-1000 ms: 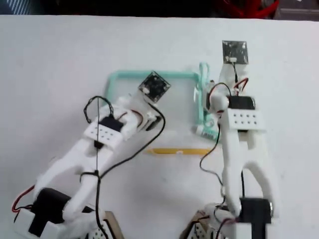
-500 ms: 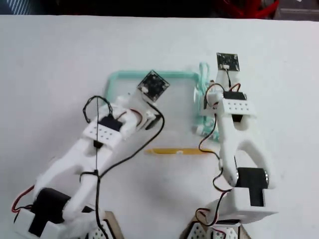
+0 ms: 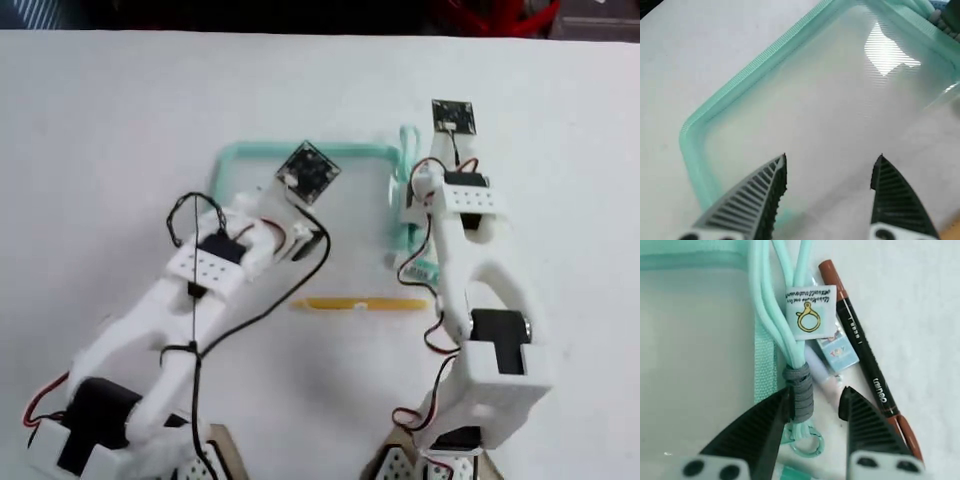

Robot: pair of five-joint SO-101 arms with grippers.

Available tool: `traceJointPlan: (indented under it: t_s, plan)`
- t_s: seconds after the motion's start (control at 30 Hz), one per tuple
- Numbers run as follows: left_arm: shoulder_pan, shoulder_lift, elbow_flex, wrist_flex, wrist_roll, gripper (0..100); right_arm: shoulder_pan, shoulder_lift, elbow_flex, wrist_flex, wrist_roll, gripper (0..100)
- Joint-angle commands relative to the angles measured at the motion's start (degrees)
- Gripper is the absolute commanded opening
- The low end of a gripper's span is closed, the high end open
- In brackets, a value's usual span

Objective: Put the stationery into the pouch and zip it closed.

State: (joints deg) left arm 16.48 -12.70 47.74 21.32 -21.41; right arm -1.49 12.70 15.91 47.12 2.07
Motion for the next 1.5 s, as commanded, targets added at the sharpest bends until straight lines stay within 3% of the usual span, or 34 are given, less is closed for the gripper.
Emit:
traceJointPlan:
  t_s: [0.0, 0.33, 0.67, 0.87, 1.23, 1.47]
  plan:
    - [0.0, -0.3, -0.4, -1.1, 0.8, 27, -1.3, 0.0, -2.7, -0.5, 0.8, 15.5]
    - [0.0, -0.3, -0.4, -0.9, 0.8, 27, -3.1, 0.3, -2.3, -0.4, 0.8, 15.5]
    - [0.0, -0.3, -0.4, -0.9, 0.8, 27, -3.6, 4.6, -4.6, 2.3, 5.4, 15.3]
    - [0.0, -0.3, -0.4, -0.9, 0.8, 27, -3.6, 7.0, -6.9, 3.3, 5.6, 4.7]
    - [0.0, -0.3, -0.4, -0.8, 0.8, 27, -3.7, 7.4, -8.0, 4.9, 5.6, 16.5]
    - [0.0, -0.3, -0.4, -0.8, 0.8, 27, -3.7, 7.5, -8.0, 4.7, 7.0, 16.6]
